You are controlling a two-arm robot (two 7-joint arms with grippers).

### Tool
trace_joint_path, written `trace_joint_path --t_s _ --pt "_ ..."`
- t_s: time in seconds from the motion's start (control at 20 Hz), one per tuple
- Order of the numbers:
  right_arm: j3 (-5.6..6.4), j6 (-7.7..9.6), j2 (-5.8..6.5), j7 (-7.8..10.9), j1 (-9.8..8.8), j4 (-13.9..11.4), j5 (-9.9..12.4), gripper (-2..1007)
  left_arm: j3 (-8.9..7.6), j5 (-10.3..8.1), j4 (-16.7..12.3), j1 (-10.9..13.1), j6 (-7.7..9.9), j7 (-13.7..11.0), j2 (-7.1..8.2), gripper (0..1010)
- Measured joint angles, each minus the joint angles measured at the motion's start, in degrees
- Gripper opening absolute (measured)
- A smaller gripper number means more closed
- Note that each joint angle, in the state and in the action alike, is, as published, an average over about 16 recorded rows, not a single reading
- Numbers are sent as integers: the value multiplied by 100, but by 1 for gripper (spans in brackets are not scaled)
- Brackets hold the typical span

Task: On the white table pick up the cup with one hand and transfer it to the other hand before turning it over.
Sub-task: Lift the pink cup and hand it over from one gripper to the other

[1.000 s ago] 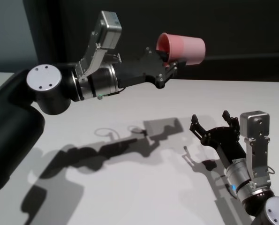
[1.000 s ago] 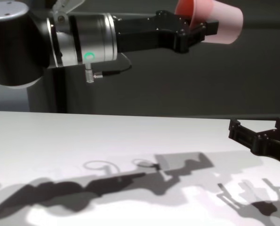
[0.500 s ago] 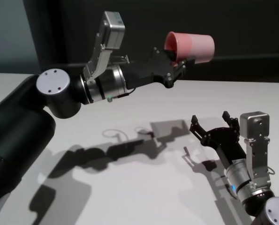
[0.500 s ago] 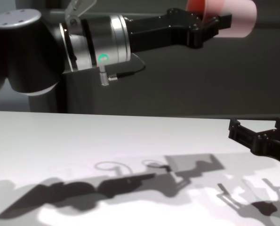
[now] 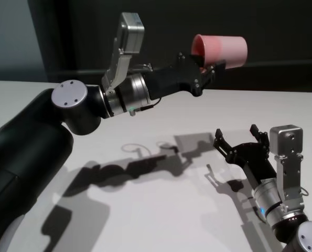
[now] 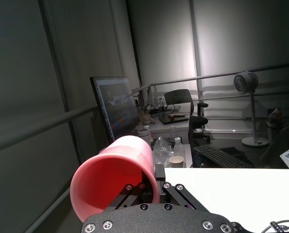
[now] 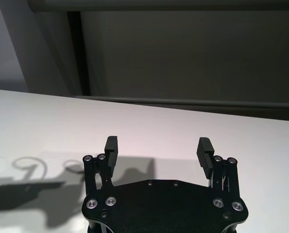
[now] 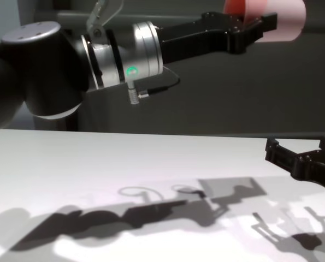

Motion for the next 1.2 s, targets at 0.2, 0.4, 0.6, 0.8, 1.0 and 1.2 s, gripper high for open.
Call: trace_joint_path --t_s 0.2,0.4,0.6,0.8,1.0,1.2 --pt "0 0 0 0 0 0 0 1000 -25 -76 78 5 16 -19 -51 48" --pt "0 0 0 0 0 0 0 1000 -45 -127 119 13 39 -29 -74 48" --pt "0 0 0 0 0 0 0 1001 -52 -149 129 21 63 -37 -77 48" --pt "0 0 0 0 0 0 0 1001 -52 -148 124 23 71 -37 -73 48" --pt "0 0 0 0 0 0 0 1001 -50 -142 115 23 72 -33 -70 48" --pt "0 0 0 0 0 0 0 1001 -48 -134 108 23 72 -30 -67 48"
